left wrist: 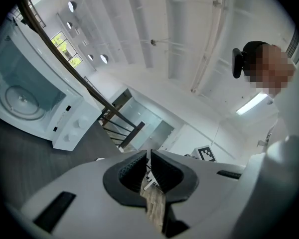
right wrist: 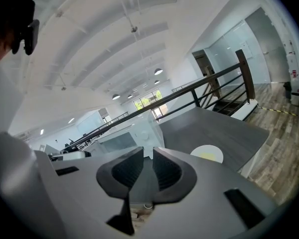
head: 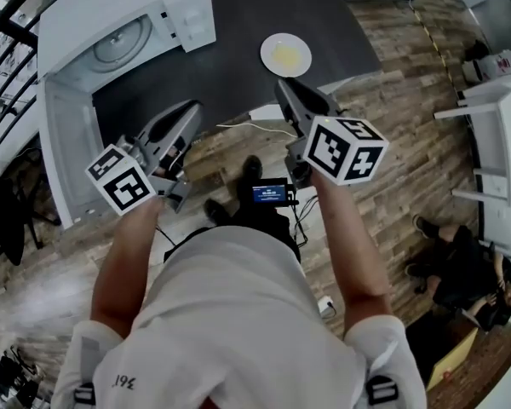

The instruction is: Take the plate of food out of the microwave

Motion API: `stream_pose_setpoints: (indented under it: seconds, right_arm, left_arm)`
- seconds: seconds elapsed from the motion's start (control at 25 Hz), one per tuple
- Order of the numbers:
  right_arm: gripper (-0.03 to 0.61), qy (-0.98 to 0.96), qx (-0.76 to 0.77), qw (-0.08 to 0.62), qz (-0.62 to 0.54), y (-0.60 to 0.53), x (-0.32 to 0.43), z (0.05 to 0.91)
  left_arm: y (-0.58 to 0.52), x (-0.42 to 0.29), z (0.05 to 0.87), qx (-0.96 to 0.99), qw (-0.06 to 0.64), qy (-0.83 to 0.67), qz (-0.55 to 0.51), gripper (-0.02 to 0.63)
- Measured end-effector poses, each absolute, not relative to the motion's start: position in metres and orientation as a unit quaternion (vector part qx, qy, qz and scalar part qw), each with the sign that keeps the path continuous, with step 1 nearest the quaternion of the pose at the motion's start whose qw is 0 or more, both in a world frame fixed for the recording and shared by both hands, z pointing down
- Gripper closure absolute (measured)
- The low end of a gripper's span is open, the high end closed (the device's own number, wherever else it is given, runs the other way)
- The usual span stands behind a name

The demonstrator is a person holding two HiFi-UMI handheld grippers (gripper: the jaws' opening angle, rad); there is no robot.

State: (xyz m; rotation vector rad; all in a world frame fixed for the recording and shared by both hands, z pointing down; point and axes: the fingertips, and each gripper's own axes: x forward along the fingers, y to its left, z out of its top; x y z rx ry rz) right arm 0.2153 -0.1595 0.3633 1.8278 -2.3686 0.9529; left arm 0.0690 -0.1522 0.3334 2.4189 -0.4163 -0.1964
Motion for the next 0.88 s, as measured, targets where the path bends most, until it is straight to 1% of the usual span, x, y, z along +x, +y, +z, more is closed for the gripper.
stream_pose_setpoints:
  seconds: [0.2,0.24,0.36,0.56,0.88]
  right_arm:
    - [0.521,-0.776,0.568,0.013,0.273,-0.148,0.198,0.341]
    - [0.547,-0.78,0.565,0.015,0.267,-0.147,0.196,0.337]
    - [0.577,-0.79,0.56,0.021,0.248,-0.136,0.187,0.323]
    - [0.577,-0.809,0.546,0.024,0.217,-0.097,0.159,0.296]
    - [0.578,-0.834,0.522,0.024,0.178,-0.068,0.132,0.272]
  left_arm:
    - [-0.139,0.063,0.307,0.934,0.313,-0.148,-0.088,0.584]
    - [-0.139,0.063,0.303,0.935,0.309,-0.147,-0.09,0.584]
    - [-0.126,0.057,0.287,0.94,0.295,-0.141,-0.095,0.584]
    - [-0.084,0.033,0.262,0.948,0.269,-0.14,-0.1,0.584]
    - [-0.051,0.012,0.256,0.948,0.265,-0.15,-0.096,0.584]
